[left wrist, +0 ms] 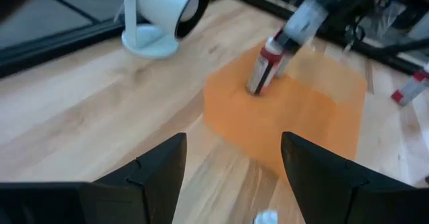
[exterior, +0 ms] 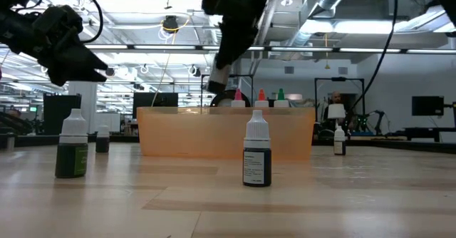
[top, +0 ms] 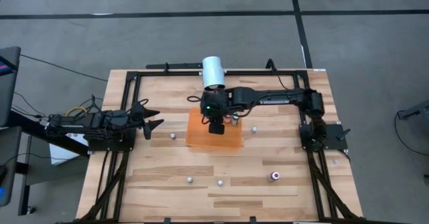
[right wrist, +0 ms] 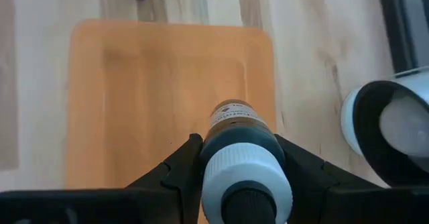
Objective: Pick & Place food coloring
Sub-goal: Put the large black food coloring bottle into the orange bin, then put the large red food coloring bottle into the orange bin
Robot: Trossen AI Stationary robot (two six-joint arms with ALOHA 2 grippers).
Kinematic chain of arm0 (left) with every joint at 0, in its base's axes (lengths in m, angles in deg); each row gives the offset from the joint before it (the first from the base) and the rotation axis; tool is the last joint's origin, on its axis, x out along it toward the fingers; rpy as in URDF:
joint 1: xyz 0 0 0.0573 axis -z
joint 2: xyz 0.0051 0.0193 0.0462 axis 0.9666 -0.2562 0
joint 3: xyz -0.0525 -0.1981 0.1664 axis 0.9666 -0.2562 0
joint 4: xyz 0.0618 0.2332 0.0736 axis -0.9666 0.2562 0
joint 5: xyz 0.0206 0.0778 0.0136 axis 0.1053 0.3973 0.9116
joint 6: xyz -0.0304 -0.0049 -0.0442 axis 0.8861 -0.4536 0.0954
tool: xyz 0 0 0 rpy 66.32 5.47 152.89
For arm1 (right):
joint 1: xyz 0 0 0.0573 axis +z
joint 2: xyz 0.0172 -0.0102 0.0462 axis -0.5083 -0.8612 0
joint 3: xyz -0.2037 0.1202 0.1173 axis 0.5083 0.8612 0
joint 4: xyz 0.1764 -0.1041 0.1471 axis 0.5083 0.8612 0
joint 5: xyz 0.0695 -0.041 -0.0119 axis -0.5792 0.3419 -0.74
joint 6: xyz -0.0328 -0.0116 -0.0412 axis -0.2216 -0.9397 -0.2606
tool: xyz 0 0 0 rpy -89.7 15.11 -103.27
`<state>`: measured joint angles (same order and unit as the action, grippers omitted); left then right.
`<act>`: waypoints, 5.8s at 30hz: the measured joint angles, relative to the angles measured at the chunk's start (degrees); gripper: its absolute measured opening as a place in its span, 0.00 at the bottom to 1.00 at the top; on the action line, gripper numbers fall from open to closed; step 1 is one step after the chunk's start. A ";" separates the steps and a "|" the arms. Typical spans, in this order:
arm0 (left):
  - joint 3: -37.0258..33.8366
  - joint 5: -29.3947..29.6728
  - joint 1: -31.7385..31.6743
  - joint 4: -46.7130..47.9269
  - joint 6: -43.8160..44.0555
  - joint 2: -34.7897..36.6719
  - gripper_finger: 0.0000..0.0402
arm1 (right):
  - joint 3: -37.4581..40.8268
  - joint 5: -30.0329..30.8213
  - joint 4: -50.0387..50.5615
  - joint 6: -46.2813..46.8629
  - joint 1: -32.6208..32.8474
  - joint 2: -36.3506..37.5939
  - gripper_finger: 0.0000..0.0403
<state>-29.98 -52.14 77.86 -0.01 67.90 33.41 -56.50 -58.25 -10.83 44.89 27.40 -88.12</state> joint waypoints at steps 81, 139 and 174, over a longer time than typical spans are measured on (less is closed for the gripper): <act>0.00 0.26 -0.03 0.06 0.43 0.02 0.58 | 1.14 -2.59 -2.70 -8.27 -4.07 -9.58 0.42; 0.00 -3.25 -0.03 0.08 4.36 0.04 0.58 | -19.64 -14.43 36.40 -4.82 -4.88 -3.18 0.52; -0.02 -3.19 -0.03 -2.33 6.11 0.04 0.58 | 33.58 1.68 3.23 18.53 7.63 36.77 0.51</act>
<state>-30.00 -55.33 77.83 -2.34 74.01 33.45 -22.92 -56.57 -7.60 63.41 35.04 -51.35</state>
